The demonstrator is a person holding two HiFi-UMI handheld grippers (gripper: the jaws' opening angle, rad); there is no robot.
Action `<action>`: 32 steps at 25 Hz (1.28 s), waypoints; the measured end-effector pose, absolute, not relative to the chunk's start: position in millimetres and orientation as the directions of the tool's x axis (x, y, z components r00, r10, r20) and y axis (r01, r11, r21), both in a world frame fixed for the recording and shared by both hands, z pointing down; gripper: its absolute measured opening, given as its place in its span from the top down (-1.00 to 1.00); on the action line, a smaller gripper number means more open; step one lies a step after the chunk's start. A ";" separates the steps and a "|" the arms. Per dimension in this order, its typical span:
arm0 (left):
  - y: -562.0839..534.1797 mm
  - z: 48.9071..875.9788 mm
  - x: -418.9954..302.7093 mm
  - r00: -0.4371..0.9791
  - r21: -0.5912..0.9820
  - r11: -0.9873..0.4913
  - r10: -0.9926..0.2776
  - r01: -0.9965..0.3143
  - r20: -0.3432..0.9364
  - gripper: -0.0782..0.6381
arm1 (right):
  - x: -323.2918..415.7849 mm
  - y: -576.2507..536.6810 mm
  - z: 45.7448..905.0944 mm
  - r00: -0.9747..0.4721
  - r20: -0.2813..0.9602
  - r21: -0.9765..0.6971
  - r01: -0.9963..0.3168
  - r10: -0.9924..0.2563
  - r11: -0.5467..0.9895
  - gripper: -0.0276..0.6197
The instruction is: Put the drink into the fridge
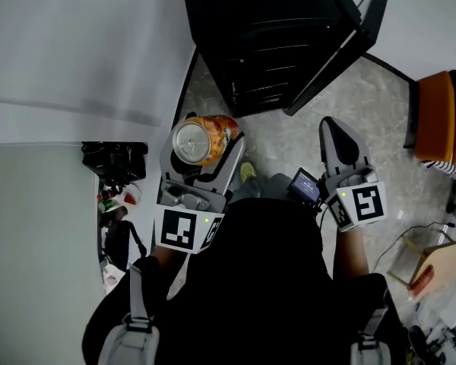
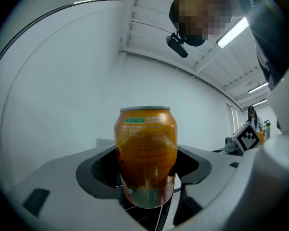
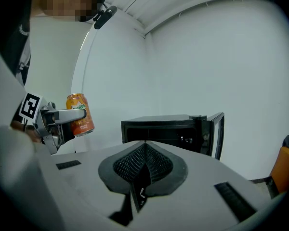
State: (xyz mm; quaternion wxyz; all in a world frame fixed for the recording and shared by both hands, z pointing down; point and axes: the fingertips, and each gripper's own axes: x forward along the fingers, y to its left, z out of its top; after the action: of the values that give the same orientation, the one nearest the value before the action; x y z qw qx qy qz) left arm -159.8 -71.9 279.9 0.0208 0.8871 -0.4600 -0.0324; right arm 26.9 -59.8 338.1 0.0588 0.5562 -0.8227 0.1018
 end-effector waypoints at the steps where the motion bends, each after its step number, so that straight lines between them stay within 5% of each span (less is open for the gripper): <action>1: -73.1 280.0 -159.7 0.576 0.068 -0.578 -0.816 -0.814 -0.039 -0.16 | 27.2 -60.5 337.6 -0.371 0.210 -0.101 -0.929 -0.905 0.357 0.88; 32: -154.5 293.7 -77.9 0.534 0.093 -0.530 -0.845 -0.843 0.027 -0.16 | 101.0 -154.2 331.3 -0.419 0.207 -0.079 -0.908 -0.884 0.412 0.88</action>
State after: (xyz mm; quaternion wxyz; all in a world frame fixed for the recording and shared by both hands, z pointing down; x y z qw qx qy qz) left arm -77.9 -154.5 293.7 0.0472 0.8744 -0.4827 -0.0105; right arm 101.0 -154.2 331.3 0.0663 0.5349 -0.8375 0.0898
